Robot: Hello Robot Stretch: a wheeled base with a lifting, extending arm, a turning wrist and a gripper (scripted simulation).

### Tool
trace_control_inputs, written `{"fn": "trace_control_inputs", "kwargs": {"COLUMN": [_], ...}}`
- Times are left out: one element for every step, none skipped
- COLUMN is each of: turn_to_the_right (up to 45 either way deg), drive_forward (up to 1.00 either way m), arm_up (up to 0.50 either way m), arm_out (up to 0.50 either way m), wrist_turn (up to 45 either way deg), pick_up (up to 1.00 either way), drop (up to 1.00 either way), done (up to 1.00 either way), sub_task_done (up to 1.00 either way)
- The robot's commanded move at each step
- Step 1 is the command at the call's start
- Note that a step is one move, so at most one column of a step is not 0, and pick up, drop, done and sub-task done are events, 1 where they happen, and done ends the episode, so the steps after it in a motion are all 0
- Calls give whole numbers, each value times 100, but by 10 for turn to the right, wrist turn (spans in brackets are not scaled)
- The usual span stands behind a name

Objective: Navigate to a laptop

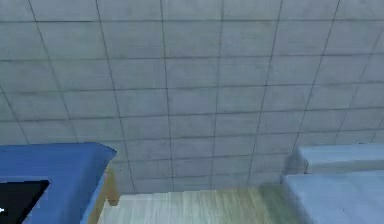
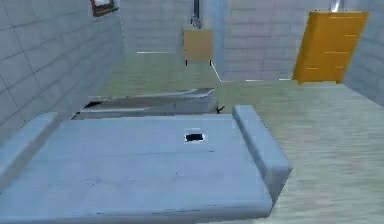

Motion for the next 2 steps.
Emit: {"fn": "trace_control_inputs", "kwargs": {"turn_to_the_right": [-450,0], "drive_forward": [0,0], "arm_up": [0,0], "arm_out": [0,0], "wrist_turn": [0,0], "pick_up": [0,0], "drop": [0,0], "done": [0,100], "sub_task_done": [0,0]}}
